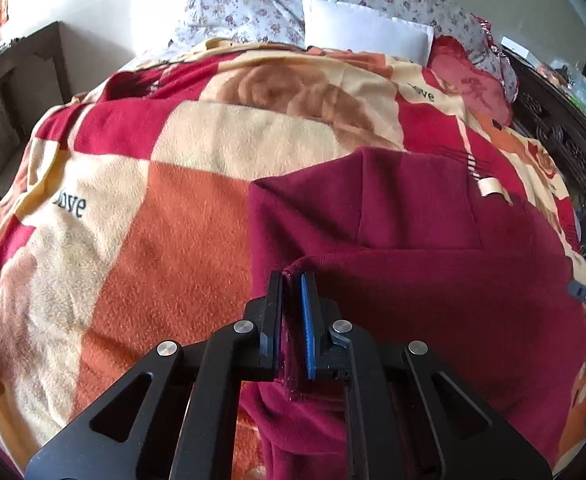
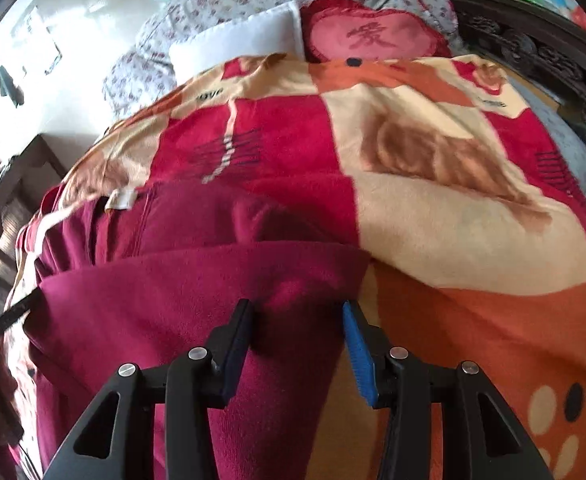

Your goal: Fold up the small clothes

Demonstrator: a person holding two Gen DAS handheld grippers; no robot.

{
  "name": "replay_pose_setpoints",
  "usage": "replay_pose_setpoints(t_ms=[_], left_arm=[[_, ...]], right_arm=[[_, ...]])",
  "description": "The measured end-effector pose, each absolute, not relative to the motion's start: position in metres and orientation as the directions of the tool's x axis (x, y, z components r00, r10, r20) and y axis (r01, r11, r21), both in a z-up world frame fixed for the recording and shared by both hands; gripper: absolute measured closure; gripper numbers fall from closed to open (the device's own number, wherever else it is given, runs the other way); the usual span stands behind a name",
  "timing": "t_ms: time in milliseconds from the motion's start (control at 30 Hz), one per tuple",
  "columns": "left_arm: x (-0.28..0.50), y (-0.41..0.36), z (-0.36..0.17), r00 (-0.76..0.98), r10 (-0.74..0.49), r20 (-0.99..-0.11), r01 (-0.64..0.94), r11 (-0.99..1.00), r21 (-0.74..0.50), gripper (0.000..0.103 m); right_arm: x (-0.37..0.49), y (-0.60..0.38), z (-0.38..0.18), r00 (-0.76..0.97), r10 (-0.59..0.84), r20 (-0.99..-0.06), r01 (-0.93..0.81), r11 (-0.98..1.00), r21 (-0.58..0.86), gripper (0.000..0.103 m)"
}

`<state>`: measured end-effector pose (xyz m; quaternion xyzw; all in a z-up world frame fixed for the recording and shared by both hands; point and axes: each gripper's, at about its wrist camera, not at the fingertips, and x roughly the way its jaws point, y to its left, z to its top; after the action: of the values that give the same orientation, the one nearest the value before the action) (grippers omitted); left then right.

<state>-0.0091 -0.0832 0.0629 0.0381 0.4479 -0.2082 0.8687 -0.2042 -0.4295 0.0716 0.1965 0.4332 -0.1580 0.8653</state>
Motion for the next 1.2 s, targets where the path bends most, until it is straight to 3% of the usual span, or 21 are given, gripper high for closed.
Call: replay_pose_setpoints(t_ms=[133, 200, 267, 367, 467, 567, 700, 900, 1000, 1100, 1200], left_arm=[[-0.018, -0.079, 0.072, 0.505, -0.357, -0.786, 0.412, 0.900, -0.144, 0.089], [-0.023, -0.077, 0.074, 0.496, -0.375, -0.784, 0.414, 0.895, -0.166, 0.076], [-0.029, -0.078, 0.074, 0.496, -0.380, -0.781, 0.416, 0.893, -0.171, 0.072], [-0.037, -0.083, 0.075, 0.493, -0.369, -0.788, 0.424, 0.893, -0.153, 0.072], [-0.045, -0.082, 0.079, 0.497, -0.375, -0.783, 0.442, 0.886, -0.144, 0.072], [-0.050, -0.081, 0.081, 0.516, -0.371, -0.772, 0.450, 0.884, -0.124, 0.063], [-0.048, -0.082, 0.073, 0.504, -0.365, -0.783, 0.433, 0.891, -0.137, 0.062], [-0.051, -0.091, 0.057, 0.494, -0.328, -0.805, 0.431, 0.897, -0.100, 0.062], [-0.051, -0.097, 0.048, 0.494, -0.296, -0.818, 0.431, 0.900, -0.065, 0.062], [-0.051, -0.099, 0.042, 0.493, -0.279, -0.824, 0.423, 0.904, -0.053, 0.062], [-0.052, -0.100, 0.042, 0.502, -0.273, -0.821, 0.422, 0.905, -0.043, 0.062]], right_arm=[[-0.230, -0.412, 0.095, 0.618, -0.069, -0.783, 0.394, 0.889, 0.233, 0.060], [-0.241, -0.397, 0.096, 0.630, -0.017, -0.777, 0.338, 0.906, 0.255, 0.060], [-0.245, -0.381, 0.085, 0.601, 0.001, -0.799, 0.296, 0.929, 0.224, 0.060], [-0.246, -0.381, 0.055, 0.501, -0.149, -0.852, 0.352, 0.935, 0.044, 0.060], [-0.260, -0.400, 0.053, 0.534, -0.083, -0.841, 0.421, 0.889, 0.180, 0.060], [-0.271, -0.405, 0.065, 0.532, -0.152, -0.833, 0.465, 0.875, 0.137, 0.060], [-0.276, -0.406, 0.080, 0.607, -0.065, -0.792, 0.435, 0.861, 0.263, 0.059], [-0.254, -0.383, 0.080, 0.602, -0.083, -0.794, 0.384, 0.902, 0.197, 0.060], [-0.246, -0.387, 0.061, 0.539, -0.166, -0.826, 0.424, 0.901, 0.096, 0.065], [-0.251, -0.399, 0.055, 0.557, -0.116, -0.822, 0.441, 0.880, 0.174, 0.065], [-0.255, -0.392, 0.068, 0.548, -0.143, -0.824, 0.437, 0.889, 0.137, 0.065]])
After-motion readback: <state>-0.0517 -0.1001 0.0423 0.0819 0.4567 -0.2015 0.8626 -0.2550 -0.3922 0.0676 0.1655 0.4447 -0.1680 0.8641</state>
